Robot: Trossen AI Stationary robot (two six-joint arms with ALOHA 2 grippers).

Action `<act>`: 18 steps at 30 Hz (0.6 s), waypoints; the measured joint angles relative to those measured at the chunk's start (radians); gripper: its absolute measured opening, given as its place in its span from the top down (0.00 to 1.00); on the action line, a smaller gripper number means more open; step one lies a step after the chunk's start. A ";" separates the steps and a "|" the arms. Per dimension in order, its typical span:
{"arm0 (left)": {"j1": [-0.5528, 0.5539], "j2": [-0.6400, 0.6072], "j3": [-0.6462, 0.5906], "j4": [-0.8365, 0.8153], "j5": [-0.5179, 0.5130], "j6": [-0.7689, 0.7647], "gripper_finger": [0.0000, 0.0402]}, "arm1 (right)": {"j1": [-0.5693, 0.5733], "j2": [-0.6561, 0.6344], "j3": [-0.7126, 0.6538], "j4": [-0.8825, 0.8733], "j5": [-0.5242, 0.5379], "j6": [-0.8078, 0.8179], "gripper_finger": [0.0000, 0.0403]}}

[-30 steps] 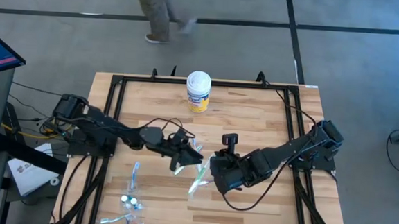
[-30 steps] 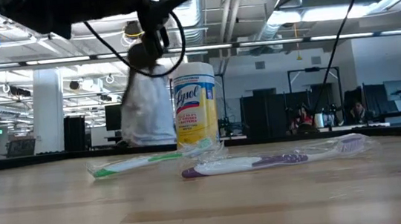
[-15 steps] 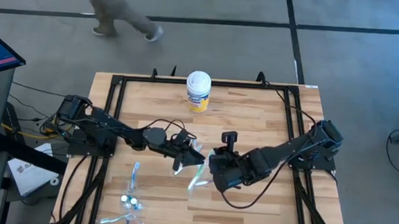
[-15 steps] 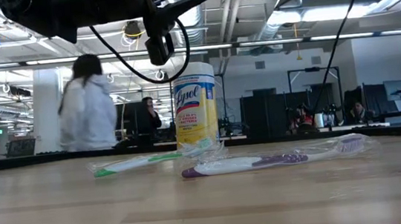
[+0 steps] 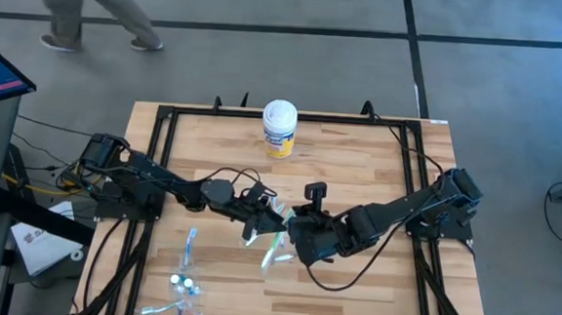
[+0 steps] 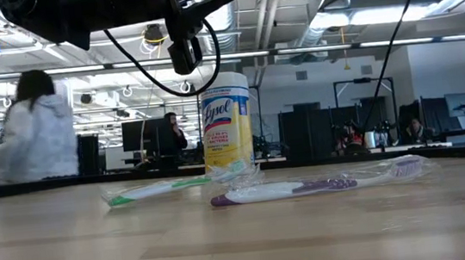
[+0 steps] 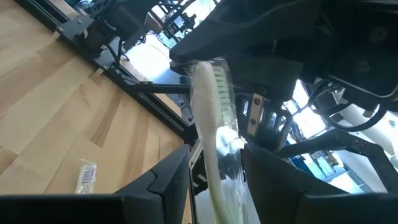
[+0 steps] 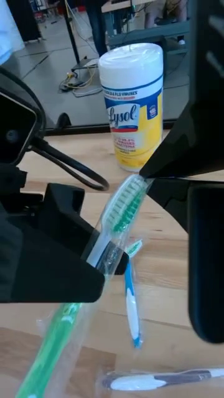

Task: Pick & Place toothbrushing station
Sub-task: Put the right green toothbrush into the transparent organizer

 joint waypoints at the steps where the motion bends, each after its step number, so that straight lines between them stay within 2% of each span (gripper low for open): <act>1: 0.000 0.000 0.000 0.000 0.000 0.000 0.64 | -0.003 0.000 0.000 0.003 0.000 0.000 1.00; 6: 0.005 0.000 0.000 0.001 0.000 0.001 0.75 | -0.003 0.000 0.000 0.019 -0.001 -0.003 1.00; 13: 0.019 0.000 0.000 -0.002 0.005 0.041 0.96 | -0.003 0.000 0.000 0.021 -0.008 -0.002 1.00; 18: 0.019 0.000 0.000 -0.002 0.019 0.053 0.97 | 0.001 0.000 0.001 0.020 -0.008 0.000 1.00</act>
